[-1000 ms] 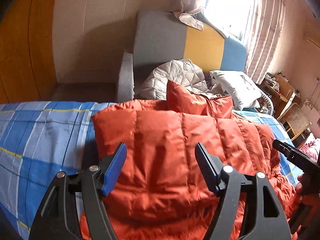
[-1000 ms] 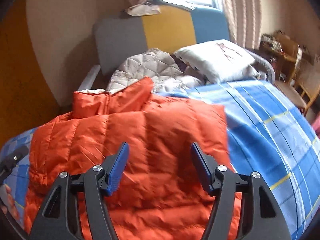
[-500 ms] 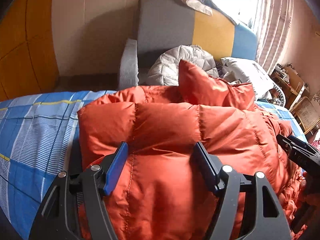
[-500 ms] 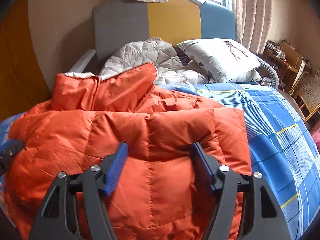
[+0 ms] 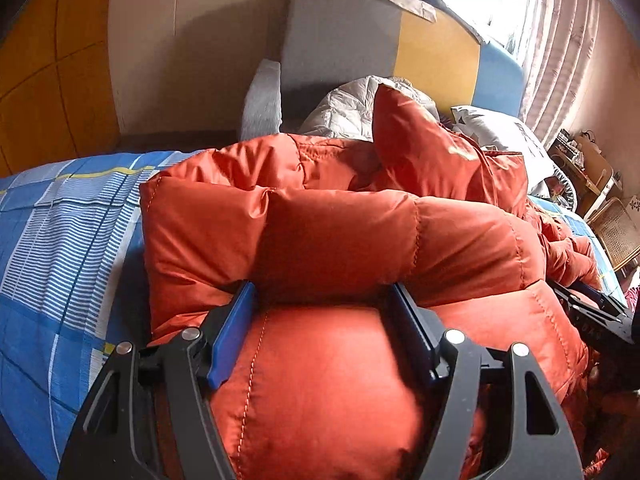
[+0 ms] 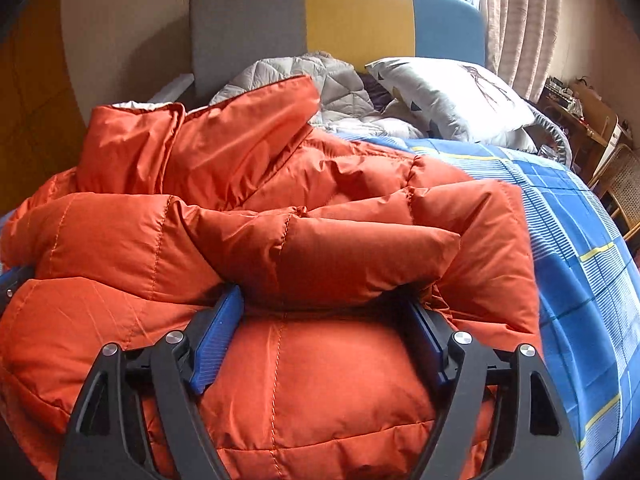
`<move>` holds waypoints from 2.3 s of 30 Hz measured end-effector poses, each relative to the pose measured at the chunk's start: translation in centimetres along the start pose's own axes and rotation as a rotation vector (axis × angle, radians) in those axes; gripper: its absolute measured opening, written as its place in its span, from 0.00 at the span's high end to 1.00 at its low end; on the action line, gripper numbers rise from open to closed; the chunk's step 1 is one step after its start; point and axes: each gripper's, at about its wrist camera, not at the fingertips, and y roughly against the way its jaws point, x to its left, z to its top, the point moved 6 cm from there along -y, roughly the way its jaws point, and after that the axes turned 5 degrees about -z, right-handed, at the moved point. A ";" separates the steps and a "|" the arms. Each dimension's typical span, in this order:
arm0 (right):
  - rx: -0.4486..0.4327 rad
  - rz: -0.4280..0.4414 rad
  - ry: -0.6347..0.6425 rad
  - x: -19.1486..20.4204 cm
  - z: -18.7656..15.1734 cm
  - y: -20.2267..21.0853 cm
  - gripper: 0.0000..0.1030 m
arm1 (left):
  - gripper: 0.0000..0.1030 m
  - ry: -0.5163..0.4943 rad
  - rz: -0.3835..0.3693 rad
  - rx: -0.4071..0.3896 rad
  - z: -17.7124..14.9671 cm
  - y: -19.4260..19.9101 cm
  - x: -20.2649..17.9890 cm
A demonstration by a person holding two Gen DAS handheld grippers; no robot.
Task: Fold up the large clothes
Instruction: 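Press and smooth the folded jacket with both tools, then move away, then grasp the orange jacket's edge with both tools side by side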
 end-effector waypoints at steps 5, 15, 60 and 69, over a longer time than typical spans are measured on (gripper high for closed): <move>0.016 -0.004 0.006 0.1 0.0 -0.5 0.26 | 0.33 -0.023 0.031 0.012 0.2 -0.1 -0.3; 0.024 -0.005 0.028 -0.3 0.8 2.8 0.18 | 0.25 -0.070 0.040 -0.057 -0.1 6.0 -2.4; 0.313 0.217 -0.144 -17.9 -20.0 17.6 0.31 | 0.35 0.140 -0.071 0.015 -18.7 22.6 6.7; 0.339 0.328 -0.132 -16.2 -24.6 19.7 0.45 | 0.41 0.181 -0.128 0.085 -24.6 24.0 6.1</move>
